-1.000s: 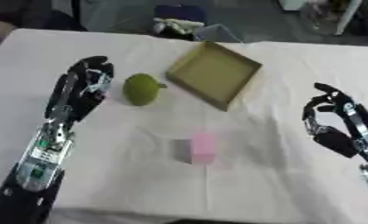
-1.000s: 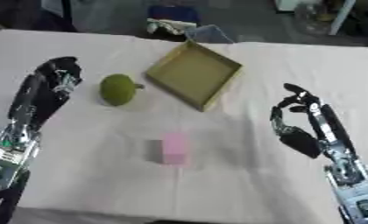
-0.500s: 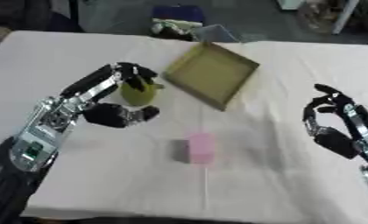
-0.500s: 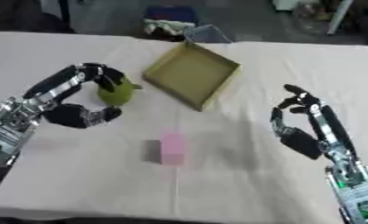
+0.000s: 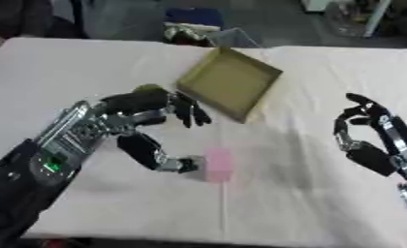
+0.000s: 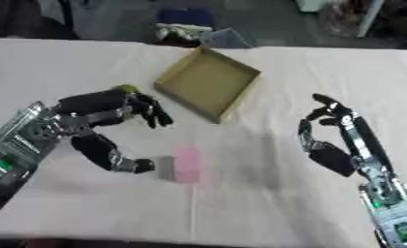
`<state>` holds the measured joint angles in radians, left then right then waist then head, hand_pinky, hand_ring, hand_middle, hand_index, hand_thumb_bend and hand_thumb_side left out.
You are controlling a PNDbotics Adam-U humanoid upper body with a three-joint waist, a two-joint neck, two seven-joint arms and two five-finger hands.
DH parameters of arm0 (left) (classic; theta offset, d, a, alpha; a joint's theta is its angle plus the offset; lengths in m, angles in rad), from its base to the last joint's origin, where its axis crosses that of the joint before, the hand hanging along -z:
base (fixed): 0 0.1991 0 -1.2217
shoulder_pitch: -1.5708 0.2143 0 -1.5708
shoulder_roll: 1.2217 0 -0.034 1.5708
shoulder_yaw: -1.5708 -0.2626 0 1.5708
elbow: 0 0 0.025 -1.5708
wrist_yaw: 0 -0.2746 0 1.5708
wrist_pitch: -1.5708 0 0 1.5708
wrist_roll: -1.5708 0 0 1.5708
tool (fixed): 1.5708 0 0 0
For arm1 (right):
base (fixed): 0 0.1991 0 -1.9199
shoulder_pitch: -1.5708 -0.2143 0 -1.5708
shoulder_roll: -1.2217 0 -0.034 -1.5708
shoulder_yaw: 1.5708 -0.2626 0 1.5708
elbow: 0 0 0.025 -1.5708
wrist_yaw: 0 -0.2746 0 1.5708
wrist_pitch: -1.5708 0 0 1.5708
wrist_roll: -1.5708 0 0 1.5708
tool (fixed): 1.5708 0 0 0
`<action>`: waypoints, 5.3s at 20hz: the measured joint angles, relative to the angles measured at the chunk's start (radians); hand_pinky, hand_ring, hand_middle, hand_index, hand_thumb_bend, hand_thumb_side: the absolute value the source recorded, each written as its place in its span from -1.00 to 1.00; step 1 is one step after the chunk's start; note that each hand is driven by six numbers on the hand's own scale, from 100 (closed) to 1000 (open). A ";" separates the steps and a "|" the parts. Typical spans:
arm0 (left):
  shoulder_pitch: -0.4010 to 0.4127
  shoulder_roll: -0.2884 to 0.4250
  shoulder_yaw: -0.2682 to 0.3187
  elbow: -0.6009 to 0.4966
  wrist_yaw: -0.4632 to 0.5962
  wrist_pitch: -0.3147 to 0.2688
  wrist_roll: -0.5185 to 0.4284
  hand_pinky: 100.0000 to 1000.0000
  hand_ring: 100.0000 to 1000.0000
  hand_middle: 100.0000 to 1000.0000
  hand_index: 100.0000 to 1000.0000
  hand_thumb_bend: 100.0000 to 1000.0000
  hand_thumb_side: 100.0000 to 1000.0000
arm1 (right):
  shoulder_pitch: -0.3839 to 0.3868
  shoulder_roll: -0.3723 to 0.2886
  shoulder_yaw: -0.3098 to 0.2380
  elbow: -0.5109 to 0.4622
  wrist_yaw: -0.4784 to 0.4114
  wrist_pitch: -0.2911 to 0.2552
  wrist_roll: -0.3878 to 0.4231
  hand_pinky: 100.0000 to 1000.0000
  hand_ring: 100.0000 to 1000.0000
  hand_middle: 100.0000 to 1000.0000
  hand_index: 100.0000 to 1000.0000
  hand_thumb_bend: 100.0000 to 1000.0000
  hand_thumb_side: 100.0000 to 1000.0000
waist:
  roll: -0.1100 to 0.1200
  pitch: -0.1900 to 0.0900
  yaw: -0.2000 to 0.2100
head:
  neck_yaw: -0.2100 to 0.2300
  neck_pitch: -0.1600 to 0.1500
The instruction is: Pick up objects on the table and place them in the box.
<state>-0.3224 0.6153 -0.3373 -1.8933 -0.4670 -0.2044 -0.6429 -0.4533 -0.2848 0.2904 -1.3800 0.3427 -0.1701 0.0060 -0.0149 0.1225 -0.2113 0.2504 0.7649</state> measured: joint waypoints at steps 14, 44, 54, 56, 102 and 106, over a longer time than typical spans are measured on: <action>-0.041 -0.053 -0.077 0.115 -0.234 -0.038 0.029 0.37 0.26 0.40 0.69 -0.21 -0.01 | -0.004 0.009 0.000 0.001 0.007 -0.002 0.003 0.47 0.63 0.15 0.86 -1.00 -0.23 | -0.003 -0.003 -0.003 | -0.023 0.000; -0.047 -0.115 -0.100 0.166 -0.430 -0.049 0.157 0.48 0.40 0.50 0.71 0.03 0.15 | -0.004 0.010 0.006 0.006 0.007 -0.001 0.006 0.48 0.63 0.15 0.86 -1.00 -0.22 | -0.005 -0.006 -0.005 | -0.027 0.000; -0.050 -0.117 -0.105 0.215 -0.400 -0.063 0.125 0.50 0.41 0.50 0.70 -0.15 0.04 | -0.004 0.010 0.006 0.006 0.007 -0.002 0.006 0.48 0.63 0.15 0.86 -1.00 -0.22 | -0.004 -0.006 -0.008 | -0.028 0.000; -0.059 -0.121 -0.105 0.229 -0.393 -0.066 0.123 0.50 0.41 0.50 0.70 -0.18 0.02 | -0.004 0.010 0.006 0.006 0.007 -0.002 0.006 0.48 0.63 0.15 0.86 -1.00 -0.22 | -0.004 -0.006 -0.008 | -0.028 0.000; -0.151 -0.164 -0.060 0.328 -0.325 -0.059 0.268 0.18 -0.11 -0.11 0.23 -0.82 -0.41 | -0.004 0.017 0.006 0.006 0.007 -0.002 0.007 0.47 0.62 0.15 0.86 -1.00 -0.20 | -0.006 -0.006 -0.011 | -0.032 0.000; -0.238 -0.141 -0.026 0.351 -0.295 -0.004 0.306 0.18 -0.12 -0.12 0.24 -0.82 -0.40 | -0.003 0.017 0.006 0.006 0.007 -0.002 0.007 0.47 0.62 0.15 0.86 -1.00 -0.19 | -0.006 -0.006 -0.016 | -0.033 0.000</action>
<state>-0.5603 0.4747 -0.3636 -1.5424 -0.7620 -0.2084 -0.3368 -0.4567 -0.2678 0.2967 -1.3740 0.3497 -0.1726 0.0134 -0.0207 0.1165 -0.2269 0.2175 0.7649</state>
